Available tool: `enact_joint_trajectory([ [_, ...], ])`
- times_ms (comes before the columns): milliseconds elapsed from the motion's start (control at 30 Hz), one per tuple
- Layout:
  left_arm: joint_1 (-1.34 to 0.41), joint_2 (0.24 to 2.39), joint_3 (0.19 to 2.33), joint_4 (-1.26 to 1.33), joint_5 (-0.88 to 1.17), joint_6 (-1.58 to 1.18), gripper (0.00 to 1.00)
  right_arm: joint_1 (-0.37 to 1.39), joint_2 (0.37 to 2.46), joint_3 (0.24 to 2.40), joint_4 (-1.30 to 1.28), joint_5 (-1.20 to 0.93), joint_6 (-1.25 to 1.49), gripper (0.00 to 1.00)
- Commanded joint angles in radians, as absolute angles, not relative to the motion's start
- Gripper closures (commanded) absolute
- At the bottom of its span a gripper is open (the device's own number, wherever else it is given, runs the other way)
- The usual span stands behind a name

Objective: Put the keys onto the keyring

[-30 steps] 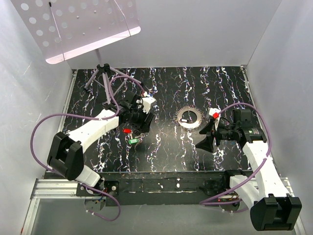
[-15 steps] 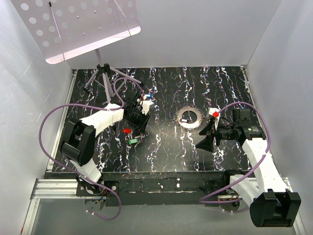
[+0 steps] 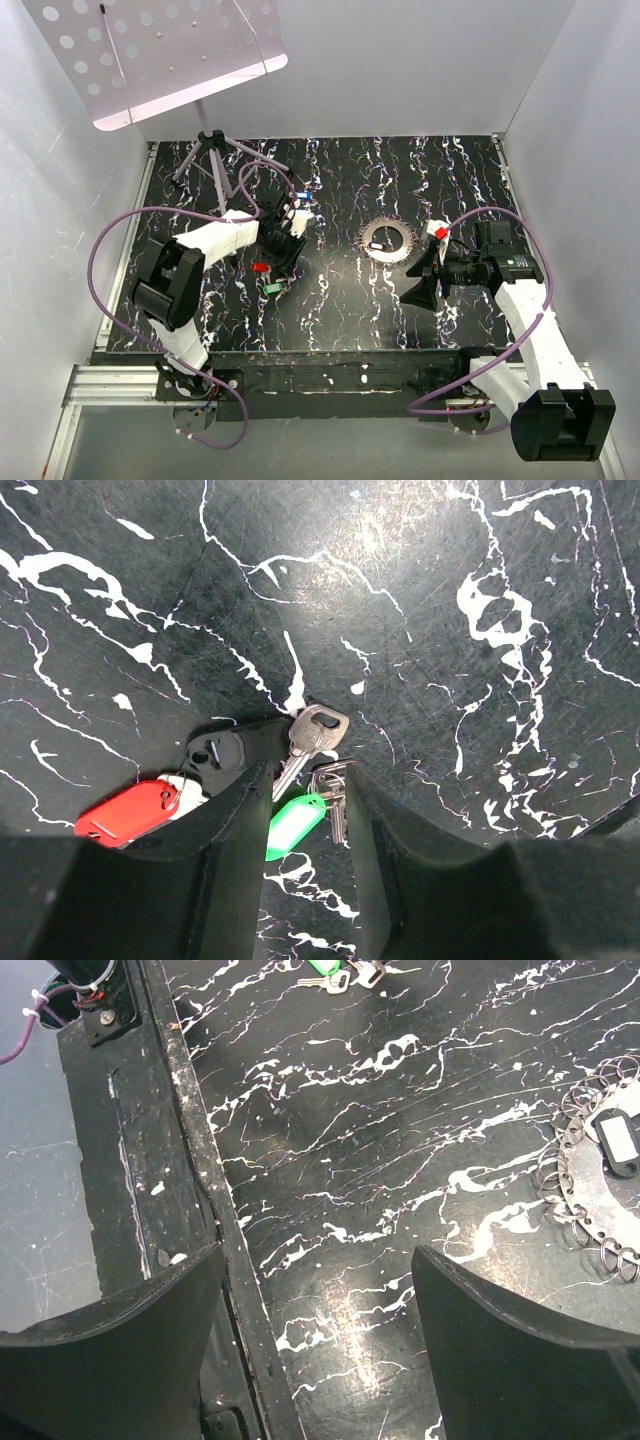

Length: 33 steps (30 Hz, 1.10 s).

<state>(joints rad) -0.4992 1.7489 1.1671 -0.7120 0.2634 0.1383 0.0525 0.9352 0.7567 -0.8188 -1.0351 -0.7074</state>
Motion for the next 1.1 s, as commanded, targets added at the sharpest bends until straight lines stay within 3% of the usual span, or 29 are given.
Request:
enact_joint_trajectory([
  [0, -0.506, 1.755, 1.204, -0.719, 0.236, 0.15, 0.66, 0.048, 0.936, 0.796, -0.841, -1.078, -0.73, 0.16],
  [500, -0.512, 1.782, 1.221, -0.723, 0.258, 0.141, 0.69, 0.049, 0.937, 0.798, -0.842, -1.086, -0.73, 0.16],
  [700, -0.515, 1.786, 1.22, -0.723, 0.265, 0.141, 0.76, 0.049, 0.936, 0.798, -0.842, -1.086, -0.73, 0.16],
  [1033, -0.52, 1.793, 1.223, -0.724, 0.272, 0.143, 0.78, 0.049, 0.939, 0.799, -0.845, -1.092, -0.73, 0.16],
  [1067, -0.52, 1.796, 1.223, -0.723, 0.272, 0.141, 0.82, 0.049, 0.939, 0.799, -0.845, -1.094, -0.732, 0.16],
])
